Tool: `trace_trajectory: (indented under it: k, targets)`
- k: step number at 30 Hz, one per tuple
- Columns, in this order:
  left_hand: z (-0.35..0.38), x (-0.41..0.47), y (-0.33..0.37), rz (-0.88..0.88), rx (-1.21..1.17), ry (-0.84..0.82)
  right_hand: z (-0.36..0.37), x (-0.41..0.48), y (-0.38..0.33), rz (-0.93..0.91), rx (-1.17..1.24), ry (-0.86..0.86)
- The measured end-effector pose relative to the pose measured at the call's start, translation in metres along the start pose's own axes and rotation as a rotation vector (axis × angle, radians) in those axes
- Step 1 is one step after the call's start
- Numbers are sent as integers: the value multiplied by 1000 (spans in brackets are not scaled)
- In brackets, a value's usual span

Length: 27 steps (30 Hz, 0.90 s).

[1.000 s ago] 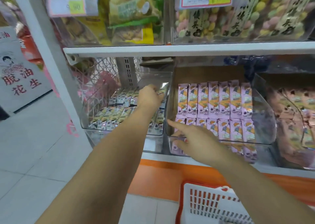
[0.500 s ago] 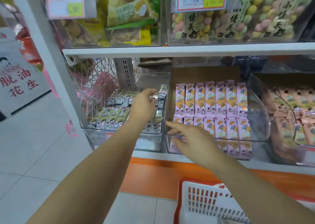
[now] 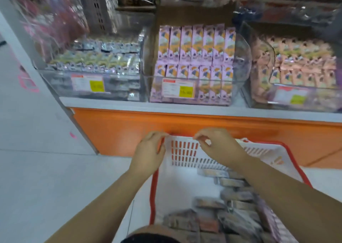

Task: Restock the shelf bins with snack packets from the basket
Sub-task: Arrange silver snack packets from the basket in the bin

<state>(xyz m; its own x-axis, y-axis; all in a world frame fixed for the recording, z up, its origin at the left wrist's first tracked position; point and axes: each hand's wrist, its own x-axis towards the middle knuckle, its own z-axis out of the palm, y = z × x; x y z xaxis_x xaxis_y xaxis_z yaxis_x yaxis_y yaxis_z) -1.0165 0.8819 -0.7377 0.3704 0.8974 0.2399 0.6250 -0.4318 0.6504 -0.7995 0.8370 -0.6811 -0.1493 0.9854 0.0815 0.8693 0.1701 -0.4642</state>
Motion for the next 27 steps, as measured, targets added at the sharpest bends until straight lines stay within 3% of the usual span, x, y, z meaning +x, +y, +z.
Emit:
trace_trajectory:
  k: [3,7,13,18,21,27]
  targets:
    - [32,-17,-8,-77,20,-100,28,-27,30,202,39,-158]
    - [54,-31,-14,-46,107,-66,64,-60,66,410,-31,-562]
    - [57,-32,-13,-57,163,-52,124,-79,94,501,-204,-1018]
    - [57,-33,-14,-87,150,-59,154,-92,99,337,-447,-997]
    - [57,-33,-13,-99,138,-53,162,-90,107,304,-447,-1017]
    - [58,-34,-13,-91,146,-56,158,-89,98,456,-327,-931]
